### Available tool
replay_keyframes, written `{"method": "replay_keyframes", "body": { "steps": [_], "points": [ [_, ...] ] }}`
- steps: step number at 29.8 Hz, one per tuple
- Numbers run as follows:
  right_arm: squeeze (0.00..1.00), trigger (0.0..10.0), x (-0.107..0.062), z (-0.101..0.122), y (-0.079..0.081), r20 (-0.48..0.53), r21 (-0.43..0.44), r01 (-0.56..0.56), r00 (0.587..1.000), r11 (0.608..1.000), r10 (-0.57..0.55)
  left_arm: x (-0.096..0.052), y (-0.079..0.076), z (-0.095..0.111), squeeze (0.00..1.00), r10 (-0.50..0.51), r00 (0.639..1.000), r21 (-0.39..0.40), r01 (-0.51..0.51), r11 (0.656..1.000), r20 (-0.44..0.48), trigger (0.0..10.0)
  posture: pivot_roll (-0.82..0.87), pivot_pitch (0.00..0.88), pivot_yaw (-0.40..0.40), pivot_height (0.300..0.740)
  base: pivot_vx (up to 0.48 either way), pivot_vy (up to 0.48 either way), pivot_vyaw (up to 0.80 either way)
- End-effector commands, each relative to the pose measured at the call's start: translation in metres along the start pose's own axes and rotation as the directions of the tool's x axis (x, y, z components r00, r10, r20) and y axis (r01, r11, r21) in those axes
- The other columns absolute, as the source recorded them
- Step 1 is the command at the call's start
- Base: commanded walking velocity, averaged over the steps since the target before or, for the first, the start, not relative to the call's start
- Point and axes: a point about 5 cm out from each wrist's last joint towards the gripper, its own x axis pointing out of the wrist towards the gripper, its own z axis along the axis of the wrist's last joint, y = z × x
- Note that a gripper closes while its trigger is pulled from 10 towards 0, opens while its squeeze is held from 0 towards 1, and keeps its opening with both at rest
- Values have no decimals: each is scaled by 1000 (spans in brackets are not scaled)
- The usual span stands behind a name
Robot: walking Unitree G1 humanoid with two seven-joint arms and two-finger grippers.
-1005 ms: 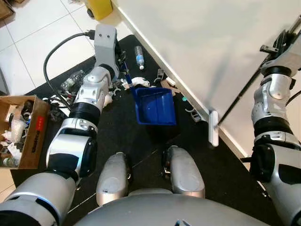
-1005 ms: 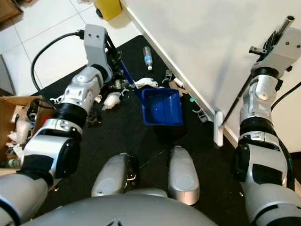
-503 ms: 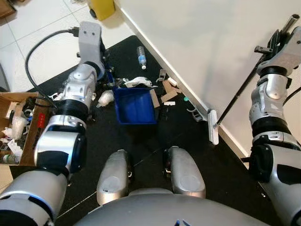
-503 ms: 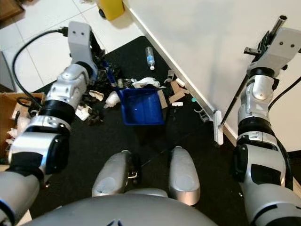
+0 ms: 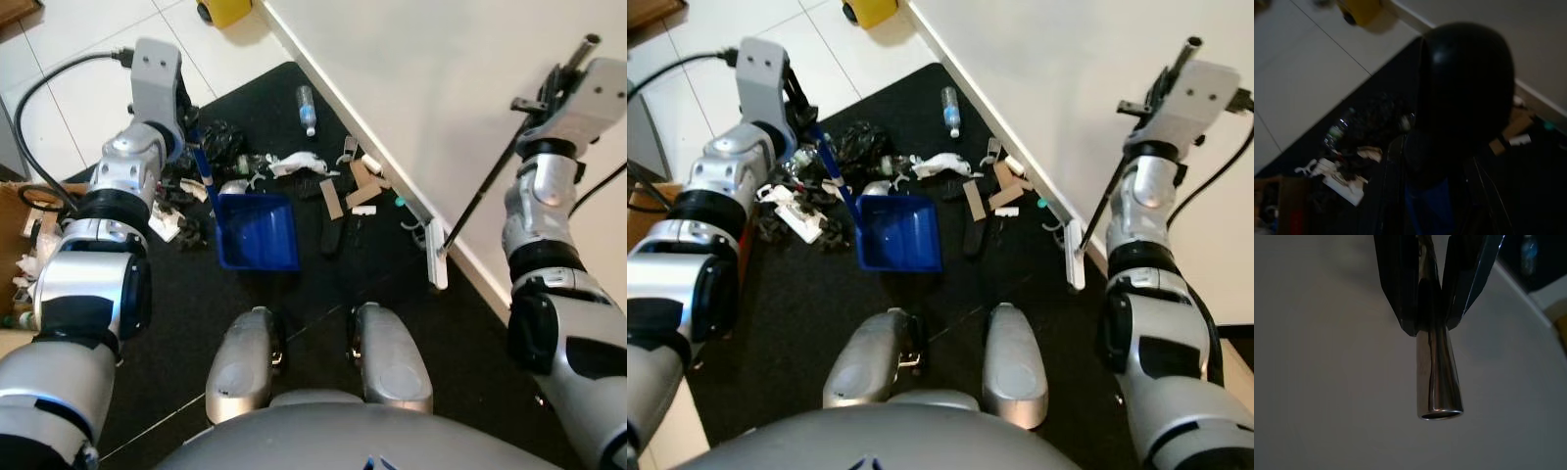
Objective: Sweep floor
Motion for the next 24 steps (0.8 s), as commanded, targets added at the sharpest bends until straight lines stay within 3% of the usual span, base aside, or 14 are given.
{"method": "replay_keyframes", "body": {
  "steps": [1, 9, 22, 24],
  "points": [
    [0, 10000, 2, 3, 7, 14, 7, -4, 1000, 1000, 4, 2, -2, 12, 0, -8, 999, 13, 7, 1000, 44, 10000, 66, 122, 99, 740, 0, 0, 0],
    [0, 10000, 8, 3, 25, -24, 105, -36, 999, 994, 39, 7, -11, 19, 0, -8, 998, 19, 7, 1000, 62, 10000, 113, 174, 106, 740, 0, 0, 0],
    [0, 10000, 18, 15, 45, -24, 117, -71, 997, 991, 74, 12, -25, 23, 0, -47, 995, -3, 47, 999, 86, 10000, 150, 227, 111, 740, 0, 0, 0],
    [0, 10000, 20, 16, 47, -29, 124, -75, 996, 990, 79, 13, -33, 28, 0, -91, 988, -38, 96, 995, 122, 10000, 154, 242, 116, 740, 0, 0, 0]
  ]
}}
